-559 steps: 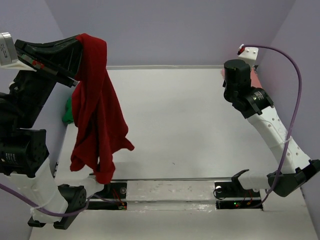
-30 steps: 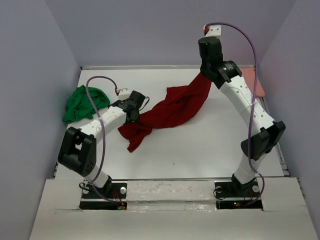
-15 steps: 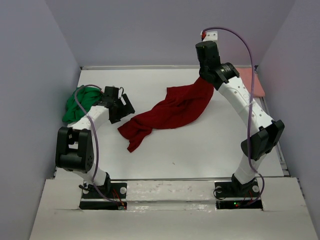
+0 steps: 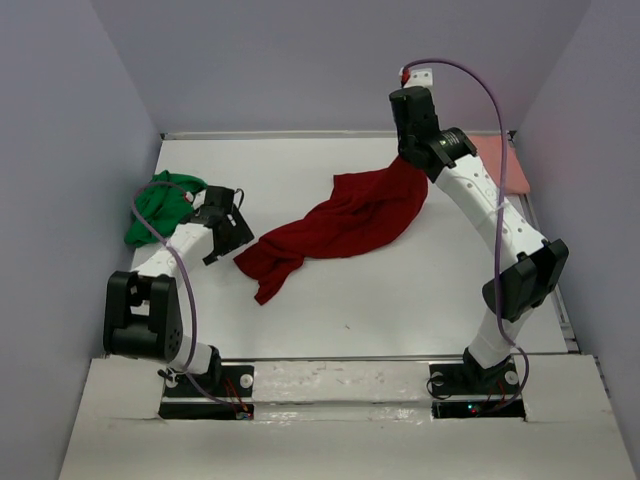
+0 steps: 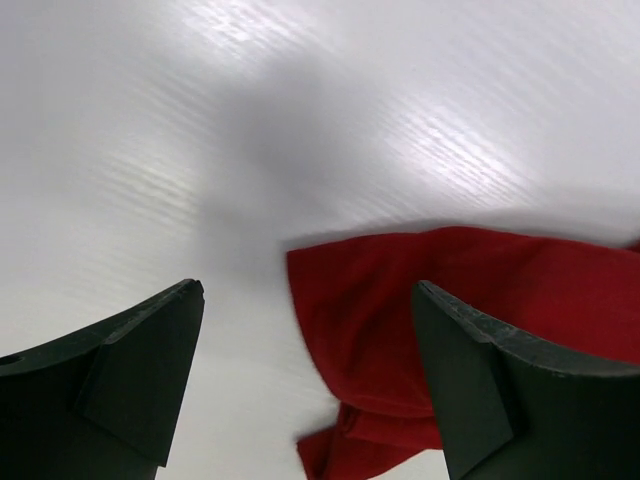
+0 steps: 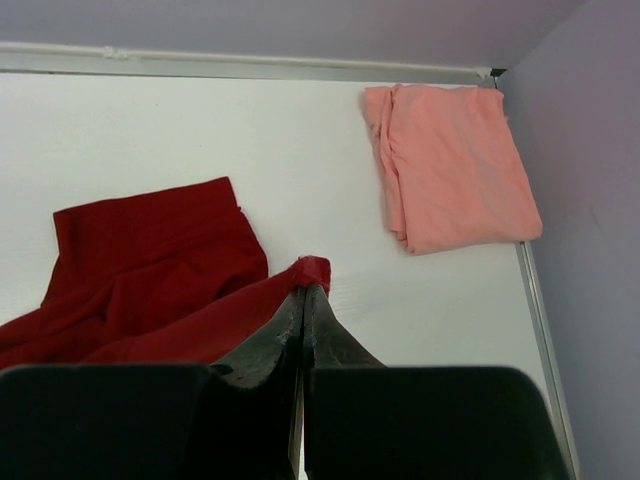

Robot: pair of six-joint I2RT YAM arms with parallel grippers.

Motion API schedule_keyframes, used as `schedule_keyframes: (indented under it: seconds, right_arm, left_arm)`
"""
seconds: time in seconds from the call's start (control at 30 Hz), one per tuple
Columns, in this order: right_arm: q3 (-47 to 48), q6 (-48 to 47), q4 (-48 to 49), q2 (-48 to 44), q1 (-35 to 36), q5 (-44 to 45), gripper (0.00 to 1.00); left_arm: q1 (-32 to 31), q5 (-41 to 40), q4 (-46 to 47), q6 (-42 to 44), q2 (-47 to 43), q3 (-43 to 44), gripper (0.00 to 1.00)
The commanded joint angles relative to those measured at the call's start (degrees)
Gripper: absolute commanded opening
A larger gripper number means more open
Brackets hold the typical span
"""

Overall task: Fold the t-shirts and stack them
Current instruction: Flatten the tshirt out

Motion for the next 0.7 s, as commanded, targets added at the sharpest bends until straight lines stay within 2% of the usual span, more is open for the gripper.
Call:
schedule_keyframes:
  seconds: [0.0,0.37,0.5,0.63,0.67]
  right_arm:
    - [-0.17,1.17,0.45,-3.23,-0.48,-0.80,0.00]
    - [-0.25,1.17,0.28,-4.81,-0.48,-1.42,0.00]
    - [-0.34,1.43,0.01,-4.99,-0.48,-2.30,0.00]
    - [-1.92,1.70,0.45,-5.43,-0.48,-2.74,0.00]
    - [-2.01,1.44,0.45,-5.34,-0.48,-3.00,0.00]
  left_arm:
    - [0.86,-6.99,-4.03,-1.44,-3.09,-1.14,0.94]
    - [1.92,7.23,1.14,-3.64,1.05,-4.39,0.93]
    - [2.09,9.10,3.16,-4.08,2.98,-4.66,0.92]
    - [2.27,8.57,3.87,-4.43,3.78,-4.13,0.80]
    - [2.27,8.40,3.87,-4.43,4.04,-3.95,0.80]
